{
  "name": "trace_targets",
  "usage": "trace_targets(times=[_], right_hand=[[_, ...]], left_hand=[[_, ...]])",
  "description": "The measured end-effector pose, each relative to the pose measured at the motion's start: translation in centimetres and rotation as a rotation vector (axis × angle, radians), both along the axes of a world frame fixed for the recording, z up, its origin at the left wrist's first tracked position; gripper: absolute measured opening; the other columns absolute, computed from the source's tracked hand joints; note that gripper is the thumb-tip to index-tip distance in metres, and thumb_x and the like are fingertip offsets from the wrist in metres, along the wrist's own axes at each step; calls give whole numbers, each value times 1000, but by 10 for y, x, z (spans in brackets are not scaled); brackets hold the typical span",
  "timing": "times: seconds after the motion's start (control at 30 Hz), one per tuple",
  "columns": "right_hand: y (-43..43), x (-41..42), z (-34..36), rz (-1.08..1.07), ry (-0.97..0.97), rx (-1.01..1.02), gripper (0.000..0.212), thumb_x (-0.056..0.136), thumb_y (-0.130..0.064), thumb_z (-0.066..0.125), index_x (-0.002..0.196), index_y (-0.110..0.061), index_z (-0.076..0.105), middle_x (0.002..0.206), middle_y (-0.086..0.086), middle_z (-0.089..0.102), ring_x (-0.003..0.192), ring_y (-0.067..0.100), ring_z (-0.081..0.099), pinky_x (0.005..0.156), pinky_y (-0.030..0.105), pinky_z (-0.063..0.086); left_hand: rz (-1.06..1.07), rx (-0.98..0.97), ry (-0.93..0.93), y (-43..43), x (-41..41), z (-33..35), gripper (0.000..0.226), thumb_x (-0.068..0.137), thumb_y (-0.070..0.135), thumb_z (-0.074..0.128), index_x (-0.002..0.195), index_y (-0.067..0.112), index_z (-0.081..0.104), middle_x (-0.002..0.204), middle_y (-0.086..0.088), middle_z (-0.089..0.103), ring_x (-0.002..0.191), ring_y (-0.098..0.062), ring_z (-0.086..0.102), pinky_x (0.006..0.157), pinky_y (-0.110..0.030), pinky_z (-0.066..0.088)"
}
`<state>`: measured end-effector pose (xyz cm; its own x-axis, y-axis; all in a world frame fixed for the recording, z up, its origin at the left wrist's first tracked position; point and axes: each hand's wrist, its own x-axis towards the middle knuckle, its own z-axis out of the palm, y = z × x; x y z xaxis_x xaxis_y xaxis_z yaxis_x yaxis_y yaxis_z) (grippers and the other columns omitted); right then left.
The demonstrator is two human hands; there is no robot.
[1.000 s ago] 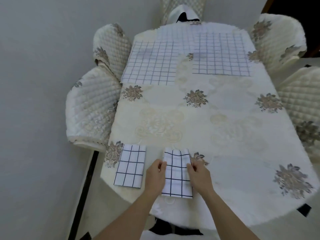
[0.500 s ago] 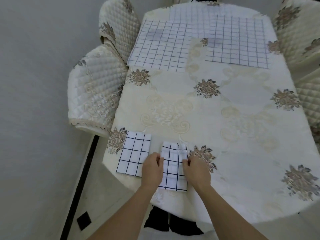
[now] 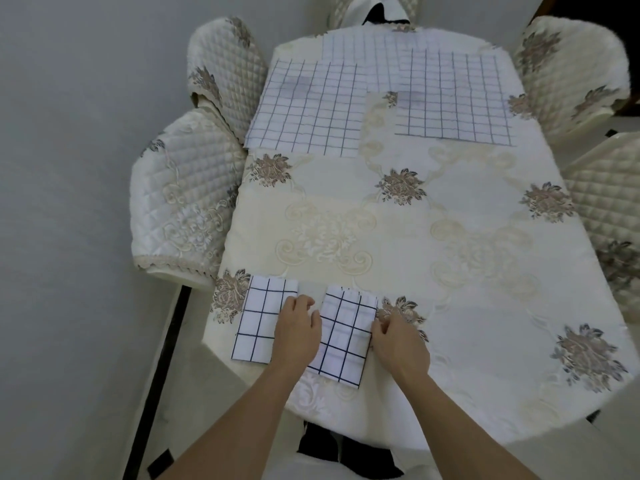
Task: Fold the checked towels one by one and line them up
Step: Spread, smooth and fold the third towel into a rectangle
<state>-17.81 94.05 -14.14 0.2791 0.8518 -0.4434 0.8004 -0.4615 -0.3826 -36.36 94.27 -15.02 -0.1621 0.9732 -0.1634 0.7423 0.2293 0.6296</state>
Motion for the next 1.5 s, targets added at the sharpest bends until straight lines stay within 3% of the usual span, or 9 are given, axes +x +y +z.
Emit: trace_targets(times=[0.13,0.27,0.53,0.77,1.07,1.13,1.23,1.33,1.5], right_hand=[[15,14,23,216,-221,109,31,102,-42,35,101,-17,55,102,0,60,92,22,57,64,31,38],[47,23,57,353,-288,220,31,101,-42,38,113,-18,55,109,1,56,100,20,51,66,31,44],[105,42,148,461,-357,453,47,98,-48,43,138,-24,49,139,0,49,125,23,46,94,37,44],[120,51,210,484,-390,666,50,94,-50,48,138,-27,51,144,-2,49,132,20,45,105,37,38],[103,83,224,348,-449,685,51,81,-58,46,116,-27,65,120,-1,65,108,22,63,85,39,53],[92,101,224,290,-465,668,51,81,-58,43,114,-26,65,117,0,67,106,21,64,83,39,54],[61,136,218,187,-508,624,51,82,-56,44,117,-26,64,120,1,66,110,23,63,85,40,54],[15,178,213,43,-559,542,51,84,-56,42,121,-26,62,123,-1,64,108,23,62,83,40,52],[-79,245,213,-192,-605,411,51,91,-53,45,134,-28,51,137,-4,53,124,22,50,100,38,40]], left_hand=[[-106,76,75,23,-3,23,23,97,15,56,119,9,61,112,-7,59,101,-25,57,83,-36,49],[-268,160,176,56,7,59,38,96,26,57,132,13,56,122,-6,58,111,-27,54,88,-39,49],[-392,293,457,102,36,142,55,99,53,40,148,30,35,148,7,40,132,-18,39,105,-36,35],[-405,535,506,127,51,201,56,92,57,39,138,27,50,137,6,55,123,-17,52,100,-38,42],[-505,610,440,132,96,224,59,85,60,38,130,27,59,125,8,62,113,-17,60,90,-37,49],[-567,606,415,129,116,221,64,86,62,30,136,29,53,133,10,57,120,-16,54,96,-37,44],[-707,614,422,122,155,212,70,87,63,22,142,29,47,140,8,53,127,-18,49,102,-39,41],[-860,618,381,108,206,204,65,88,62,31,136,25,55,132,4,60,119,-21,56,91,-42,49],[-1119,687,327,56,297,204,59,87,59,39,128,23,62,121,2,66,106,-23,61,80,-40,50]])
